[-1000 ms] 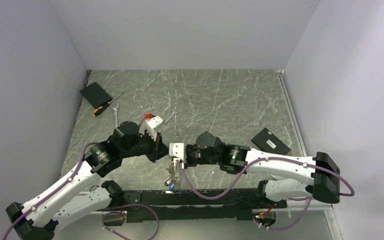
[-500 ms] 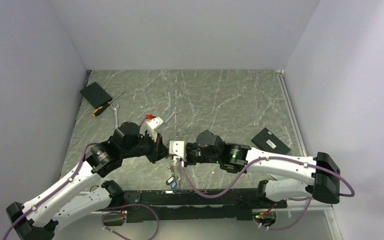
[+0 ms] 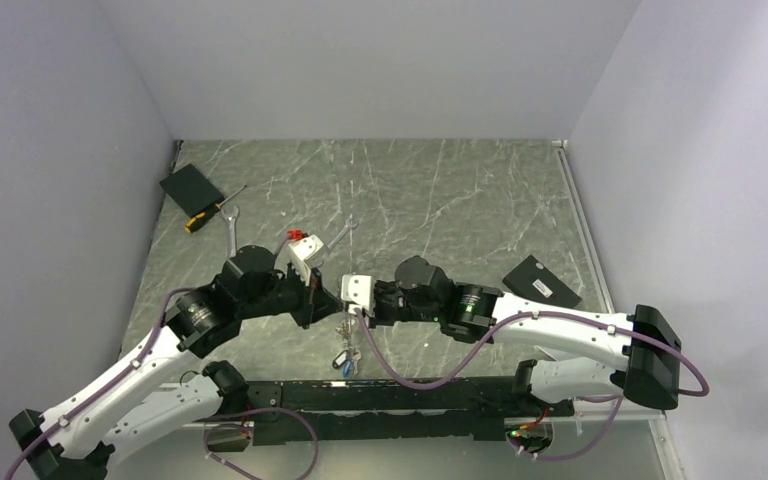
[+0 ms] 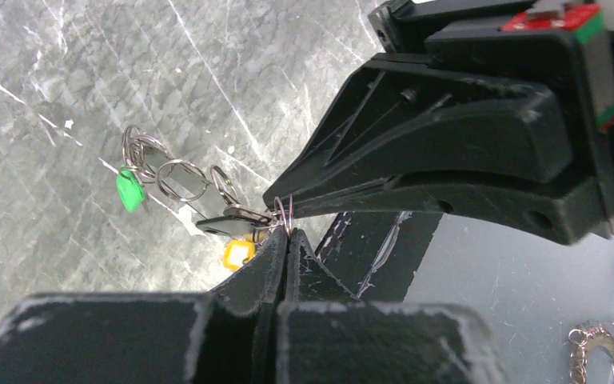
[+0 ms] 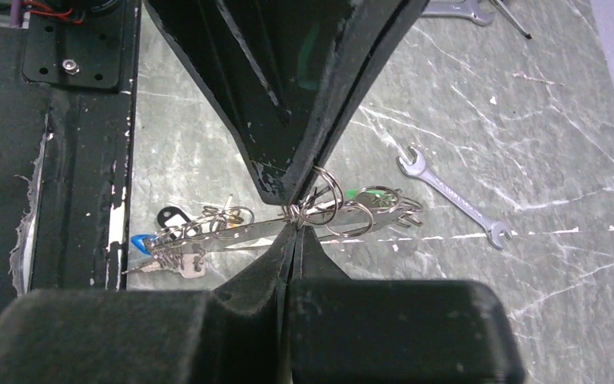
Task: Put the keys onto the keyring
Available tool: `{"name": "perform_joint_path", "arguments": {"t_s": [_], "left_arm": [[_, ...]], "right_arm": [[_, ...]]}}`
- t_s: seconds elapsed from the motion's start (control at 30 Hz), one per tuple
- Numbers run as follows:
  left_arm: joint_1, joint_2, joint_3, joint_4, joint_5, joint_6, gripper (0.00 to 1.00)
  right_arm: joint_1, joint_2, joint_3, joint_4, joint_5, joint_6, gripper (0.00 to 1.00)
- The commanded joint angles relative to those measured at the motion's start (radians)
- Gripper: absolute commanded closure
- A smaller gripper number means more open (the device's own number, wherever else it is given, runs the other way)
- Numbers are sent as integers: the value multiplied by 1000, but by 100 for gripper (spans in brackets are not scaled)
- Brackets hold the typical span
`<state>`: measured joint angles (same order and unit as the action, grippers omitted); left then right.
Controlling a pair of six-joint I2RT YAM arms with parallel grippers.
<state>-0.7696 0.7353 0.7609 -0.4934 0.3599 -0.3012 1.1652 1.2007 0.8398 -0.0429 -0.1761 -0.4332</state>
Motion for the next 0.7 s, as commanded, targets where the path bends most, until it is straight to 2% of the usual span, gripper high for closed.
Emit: {"name": "perform_joint_path", "arguments": {"t_s": [0.0,0.67], "left_arm": [[-4,-36,4,14,41,10,100],[-5,-2,14,-20,11,23,100]], "right_arm": [[-11,-29,21,93,-34,21,100],[-12,-56,50,48,-70,8,100]]}}
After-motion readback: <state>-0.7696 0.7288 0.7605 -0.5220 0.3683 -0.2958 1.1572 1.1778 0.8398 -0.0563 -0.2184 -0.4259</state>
